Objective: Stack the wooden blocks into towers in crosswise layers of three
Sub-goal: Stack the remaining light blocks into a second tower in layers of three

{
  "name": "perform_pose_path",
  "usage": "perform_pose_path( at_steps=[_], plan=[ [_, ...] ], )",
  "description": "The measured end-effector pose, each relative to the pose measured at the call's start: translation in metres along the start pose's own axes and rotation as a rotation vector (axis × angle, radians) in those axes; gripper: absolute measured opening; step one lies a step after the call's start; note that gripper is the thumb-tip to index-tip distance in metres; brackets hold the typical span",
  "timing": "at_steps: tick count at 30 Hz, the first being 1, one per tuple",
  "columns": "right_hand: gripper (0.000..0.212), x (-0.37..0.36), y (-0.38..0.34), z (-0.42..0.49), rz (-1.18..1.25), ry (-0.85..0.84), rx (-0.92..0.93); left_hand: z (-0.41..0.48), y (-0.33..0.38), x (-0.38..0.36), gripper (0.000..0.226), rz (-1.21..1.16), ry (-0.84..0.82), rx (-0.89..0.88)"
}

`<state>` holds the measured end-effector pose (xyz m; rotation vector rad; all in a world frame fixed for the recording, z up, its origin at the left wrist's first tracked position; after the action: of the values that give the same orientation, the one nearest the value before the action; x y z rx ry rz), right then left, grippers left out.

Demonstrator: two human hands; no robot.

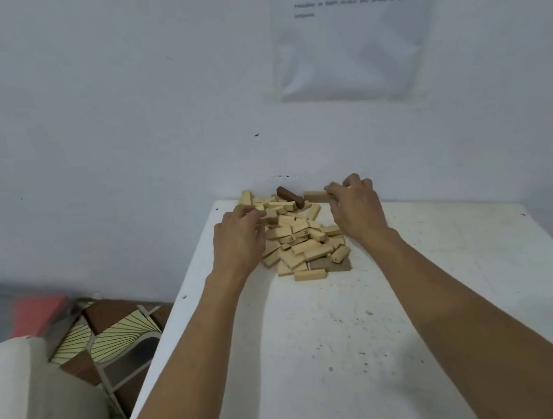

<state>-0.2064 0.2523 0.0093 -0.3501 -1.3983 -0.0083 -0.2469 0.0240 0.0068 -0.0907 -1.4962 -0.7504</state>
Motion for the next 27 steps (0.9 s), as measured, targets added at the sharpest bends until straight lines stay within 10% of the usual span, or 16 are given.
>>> perform_pose_path(
  at_steps=[27],
  plan=[
    [0.013, -0.025, 0.005, 0.031, -0.052, 0.057, -0.001, 0.027, -0.015, -0.017, 0.03, 0.022, -0.008, 0.016]
  ],
)
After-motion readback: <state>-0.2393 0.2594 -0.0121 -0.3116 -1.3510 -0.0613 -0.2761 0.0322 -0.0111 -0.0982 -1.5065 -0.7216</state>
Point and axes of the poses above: each hand's wrist, its own z-axis towards the middle knuckle, its own x-axis out of the back of the hand, y = z × x, the point moved 3 cm from there along z, towards the middle knuckle, and after that the axes turned 15 degrees about -y, right-handed, at the moved point
